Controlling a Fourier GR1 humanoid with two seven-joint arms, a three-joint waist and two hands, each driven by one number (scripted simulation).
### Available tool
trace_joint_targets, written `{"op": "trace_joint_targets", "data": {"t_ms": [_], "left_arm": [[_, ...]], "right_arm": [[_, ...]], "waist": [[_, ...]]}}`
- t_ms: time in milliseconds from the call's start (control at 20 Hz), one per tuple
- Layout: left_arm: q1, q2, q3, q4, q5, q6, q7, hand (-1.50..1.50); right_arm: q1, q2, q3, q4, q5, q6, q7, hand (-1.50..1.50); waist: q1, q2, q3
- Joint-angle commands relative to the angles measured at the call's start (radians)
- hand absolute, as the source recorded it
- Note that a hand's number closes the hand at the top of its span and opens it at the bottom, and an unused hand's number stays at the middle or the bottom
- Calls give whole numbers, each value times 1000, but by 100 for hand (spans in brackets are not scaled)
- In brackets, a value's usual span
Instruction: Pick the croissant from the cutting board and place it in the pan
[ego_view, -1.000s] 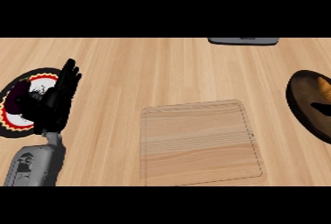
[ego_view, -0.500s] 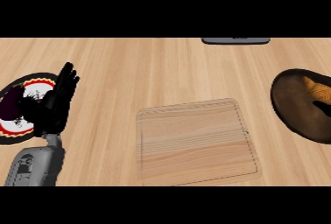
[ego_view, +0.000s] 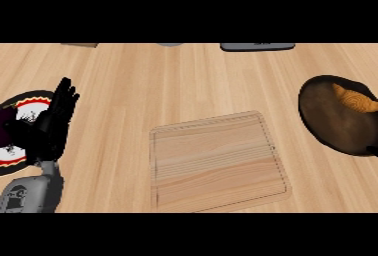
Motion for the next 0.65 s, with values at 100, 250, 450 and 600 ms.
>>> {"op": "trace_joint_targets", "data": {"t_ms": [100, 250, 450, 600], "left_arm": [[30, 5, -5, -52, 2, -5, 27, 0], [23, -3, -7, -59, -7, 12, 26, 0], [32, 40, 30, -61, 38, -42, 14, 0], [-12, -2, -10, -37, 4, -5, 28, 0]], "right_arm": [[234, 80, -14, -364, -98, 154, 98, -150], [354, 163, -8, -570, -122, 186, 154, -150], [532, 335, 12, -879, -157, 217, 238, -150], [640, 391, 2, -1086, -171, 232, 344, -150]], "waist": [[-10, -3, -2], [-15, -2, -2], [15, 9, 0], [28, 15, 3]]}}
